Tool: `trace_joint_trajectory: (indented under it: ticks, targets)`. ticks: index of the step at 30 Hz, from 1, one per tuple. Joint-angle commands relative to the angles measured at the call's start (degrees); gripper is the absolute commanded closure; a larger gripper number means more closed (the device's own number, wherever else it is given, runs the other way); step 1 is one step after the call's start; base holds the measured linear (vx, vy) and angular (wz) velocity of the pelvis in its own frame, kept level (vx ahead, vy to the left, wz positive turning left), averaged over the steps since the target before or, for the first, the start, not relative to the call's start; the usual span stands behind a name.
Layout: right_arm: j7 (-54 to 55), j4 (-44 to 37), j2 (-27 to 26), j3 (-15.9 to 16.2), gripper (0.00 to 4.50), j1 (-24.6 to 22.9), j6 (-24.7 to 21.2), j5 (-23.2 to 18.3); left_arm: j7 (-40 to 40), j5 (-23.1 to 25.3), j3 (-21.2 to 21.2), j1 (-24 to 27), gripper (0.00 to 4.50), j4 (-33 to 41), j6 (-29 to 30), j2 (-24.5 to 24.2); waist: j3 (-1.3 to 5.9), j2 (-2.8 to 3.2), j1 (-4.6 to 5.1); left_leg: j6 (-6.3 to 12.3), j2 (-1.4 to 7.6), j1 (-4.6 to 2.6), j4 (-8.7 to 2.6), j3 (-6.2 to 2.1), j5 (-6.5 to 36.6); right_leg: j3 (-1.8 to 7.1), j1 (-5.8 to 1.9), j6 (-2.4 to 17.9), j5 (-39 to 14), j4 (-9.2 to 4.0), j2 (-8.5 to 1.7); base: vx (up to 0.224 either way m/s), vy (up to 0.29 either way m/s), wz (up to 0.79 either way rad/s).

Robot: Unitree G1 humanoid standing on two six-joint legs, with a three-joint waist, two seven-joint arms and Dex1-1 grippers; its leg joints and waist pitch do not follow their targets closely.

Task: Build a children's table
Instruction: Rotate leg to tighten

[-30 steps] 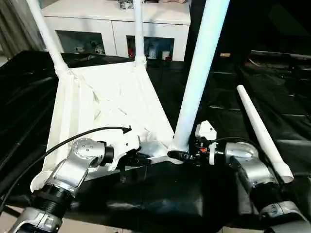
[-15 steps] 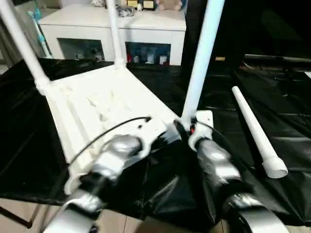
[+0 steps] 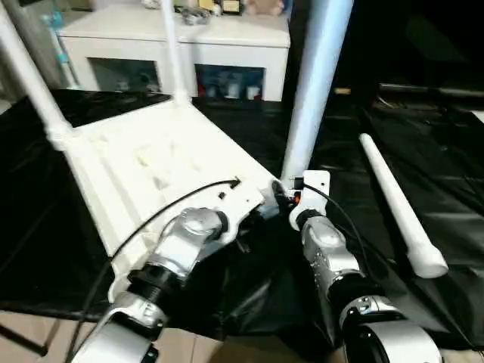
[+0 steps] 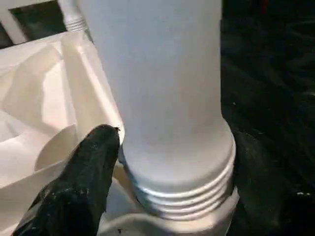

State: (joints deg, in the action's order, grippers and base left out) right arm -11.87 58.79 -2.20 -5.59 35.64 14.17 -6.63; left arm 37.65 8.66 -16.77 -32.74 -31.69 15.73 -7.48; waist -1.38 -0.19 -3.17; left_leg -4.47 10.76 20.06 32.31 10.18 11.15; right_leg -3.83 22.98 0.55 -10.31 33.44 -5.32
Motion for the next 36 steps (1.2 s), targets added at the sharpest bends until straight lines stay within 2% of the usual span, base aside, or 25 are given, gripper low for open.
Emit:
trace_joint_trajectory:
  ticks: [1, 2, 4, 5, 7, 8, 9, 10, 12, 17, 18, 20, 22, 24, 26, 28, 30, 31, 34, 35, 36]
  targets:
    - [-5.69, -2.95, 1.48, 2.23, 0.68, -0.37, -0.78, -0.11, 1.44, -0.65, -1.05, 2.88, 4.5, -0.23, -2.14, -0.59, 2.06, -1.24, -0.37, 3.62, 1.92, 0.52, -4.2, -0.66, 15.76, 2.04, -1.96, 5.23, -26.04, -5.12, -3.24, 0.0, 0.0, 0.0]
    - [-8.42, -4.08, 2.85, 3.11, 0.61, -0.89, -1.19, 0.36, 2.35, -0.7, -1.18, 3.33, 4.5, 0.59, -2.32, -1.29, 2.15, -1.26, -0.33, 3.94, 2.03, 0.71, -4.17, -0.65, 14.73, 2.06, -2.1, 5.9, -24.48, -4.92, -3.25, 0.0, 0.0, 0.0]
    - [-14.19, -6.65, 5.53, 4.57, 0.5, -2.18, -1.94, 0.72, 3.64, -0.92, -1.15, 4.12, 4.5, 2.01, -2.11, -2.52, 2.31, -1.25, -0.53, 4.4, 2.17, 0.55, -3.9, -0.4, 12.61, 2.17, -2.03, 7.27, -20.4, -4.49, -3.15, 0.0, 0.0, 0.0]
    - [-20.94, -9.34, 8.44, 6.19, 0.5, -3.6, -2.62, 0.85, 5.48, -1.21, -1.33, 4.95, 4.5, 3.39, -2.37, -3.97, 2.31, -1.28, -0.66, 4.95, 2.16, 0.76, -3.78, -0.34, 11.32, 2.14, -2.38, 8.17, -17.55, -4.15, -3.01, 0.0, 0.0, 0.0]
    - [-23.96, -10.51, 9.72, 6.99, 0.5, -4.24, -2.82, 0.91, 6.44, -1.39, -1.44, 5.36, 4.5, 4.03, -2.59, -4.65, 2.42, -1.2, -0.81, 6.19, 2.12, 0.92, -3.48, -0.22, 9.49, 2.13, -2.65, 9.49, -13.8, -3.72, -2.96, 0.052, -0.007, 0.0]
    - [-30.6, -12.45, 12.93, 9.1, 0.5, -5.63, -2.76, 1.45, 9.41, -2.16, -1.82, 6.53, 4.5, 5.63, -3.96, -6.39, 2.51, -0.93, -0.82, 6.62, 2.09, 0.92, -3.35, -0.24, 8.5, 2.07, -2.67, 10.36, -12.14, -3.49, -2.92, 0.051, -0.007, -0.01]
    - [-33.19, -13.12, 14.42, 9.96, 0.5, -6.2, -2.12, 1.81, 11.47, -2.93, -2.04, 7.3, 4.5, 6.7, -4.84, -7.27, 2.56, -0.96, -0.83, 7.19, 2.09, 1.18, -3.15, -0.3, 7.29, 2.07, -2.98, 10.95, -9.74, -3.15, -2.9, 0.0, 0.0, 0.0]
    - [-34.93, -13.5, 15.68, 10.44, 0.5, -6.57, -1.67, 2.1, 13.8, -3.93, -2.23, 8.18, 4.5, 8.04, -5.03, -8.16, 2.51, -0.96, -0.84, 7.38, 2.11, 1.15, -3.15, -0.27, 7.19, 2.05, -2.94, 11.38, -9.11, -3.14, -2.88, 0.0, 0.0, 0.0]
    - [-39.61, -15.17, 17.72, 10.75, 0.5, -7.35, -2.12, 0.62, 18.64, -5.49, -3.01, 9.96, 4.5, 11.13, -4.59, -10.44, 2.47, -0.93, -0.65, 7.57, 2.16, 0.89, -3.01, -0.13, 7.88, 2.22, -2.77, 13.19, -8.1, -2.86, -2.84, 0.0, 0.0, 0.0]
    - [-48.25, -20.17, 20.09, 10.06, 0.5, -8.34, -4.97, -4.27, 27.61, -9.51, -3.98, 12.94, 4.5, 17.9, -1.76, -15.28, 2.53, -0.52, -0.86, 8.37, 2.53, 0.38, -2.95, -0.1, 6.75, 2.15, -2.72, 15.36, -4.04, -2.18, -2.54, 0.0, 0.0, 0.0]
    - [-49.35, -20.67, 20.32, 10.16, 0.5, -8.42, -5.31, -4.71, 28.38, -9.92, -4.07, 13.14, 4.5, 18.52, -1.38, -15.84, 2.63, -0.63, -0.92, 8.27, 2.56, 0.36, -2.83, -0.07, 6.04, 2.14, -2.85, 15.94, -2.43, -1.84, -2.45, 0.0, 0.0, 0.0]
    - [-52.79, -21.4, 21.07, 11.41, 0.5, -8.7, -4.65, -4.72, 30.4, -10.22, -4.41, 13.53, 4.5, 19.48, -0.95, -17.71, 2.49, -0.58, -0.95, 8.28, 2.6, 0.32, -2.8, -0.03, 5.96, 2.1, -2.76, 16.43, -1.75, -1.8, -2.46, 0.0, 0.0, 0.0]
    - [-53.6, -21.49, 21.18, 11.63, 0.5, -8.78, -4.49, -4.65, 30.69, -10.15, -4.39, 13.6, 4.5, 19.57, -0.93, -18.05, 2.37, -0.61, -1.09, 7.71, 2.56, 0.26, -2.89, 0.04, 7.33, 2.14, -2.75, 16.13, -3.73, -2.03, -2.52, 0.0, 0.0, 0.0]
    - [-54.86, -21.54, 21.45, 12.04, 0.5, -8.85, -4.49, -4.32, 30.66, -9.93, -4.1, 13.51, 4.5, 19.47, -1.16, -18.56, 2.27, -0.73, -1.32, 6.42, 2.57, 0.13, -3.05, 0.0, 8.96, 2.29, -2.76, 15.53, -6.06, -2.25, -2.68, 0.0, 0.0, 0.0]
    - [-55.82, -21.15, 21.59, 12.37, 0.86, -8.7, -4.71, -3.72, 30.54, -9.78, -3.84, 13.18, 4.5, 19.04, -1.24, -18.83, 2.28, -0.86, -1.47, 5.69, 2.52, 0.1, -3.08, -0.03, 8.51, 2.35, -2.83, 15.22, -5.77, -2.19, -2.66, 0.0, 0.0, 0.0]
    - [-56.2, -20.99, 21.69, 12.58, 0.88, -8.58, -4.87, -3.51, 30.45, -9.81, -3.87, 13.0, 4.5, 18.96, -1.13, -18.96, 2.34, -0.95, -1.62, 5.73, 2.46, 0.07, -2.98, -0.02, 7.55, 2.38, -2.88, 15.35, -4.26, -2.0, -2.65, 0.0, 0.0, 0.0]
    - [-56.49, -20.73, 21.76, 12.75, 1.21, -8.38, -4.94, -3.44, 30.37, -9.92, -3.86, 12.74, 4.5, 18.93, -0.91, -18.94, 2.34, -1.0, -1.7, 5.97, 2.42, 0.1, -2.91, 0.0, 6.88, 2.37, -2.93, 15.56, -3.3, -1.89, -2.63, 0.0, 0.0, 0.0]
    - [-56.49, -20.73, 21.76, 12.75, 1.21, -8.38, -4.94, -3.44, 30.37, -9.92, -3.86, 12.74, 4.5, 18.93, -0.91, -18.94, 2.39, -1.06, -1.75, 6.08, 2.39, 0.11, -2.83, 0.02, 6.48, 2.38, -3.0, 15.65, -2.85, -1.81, -2.66, 0.0, 0.0, 0.0]
    - [-56.66, -20.27, 21.91, 12.9, 1.35, -8.17, -4.91, -3.31, 30.25, -9.97, -3.95, 12.62, 4.5, 18.86, -0.95, -18.95, 2.34, -1.02, -1.74, 6.12, 2.37, 0.15, -2.82, 0.0, 6.7, 2.35, -3.01, 15.54, -3.53, -1.86, -2.64, 0.0, 0.0, 0.0]
    - [-56.85, -19.98, 21.98, 12.92, 1.61, -8.02, -4.91, -3.24, 30.17, -10.01, -4.03, 12.54, 4.5, 18.8, -0.93, -18.96, 2.35, -1.01, -1.78, 5.96, 2.4, 0.1, -2.82, -0.01, 6.82, 2.37, -2.99, 15.49, -3.84, -1.88, -2.68, 0.0, 0.0, 0.0]
    - [-56.94, -19.89, 21.98, 12.9, 1.68, -7.97, -4.94, -3.21, 30.12, -9.95, -4.05, 12.51, 4.5, 18.76, -0.95, -18.95, 2.36, -1.03, -1.74, 5.86, 2.4, 0.09, -2.82, -0.02, 6.92, 2.37, -2.98, 15.49, -3.91, -1.86, -2.63, 0.0, 0.0, 0.0]
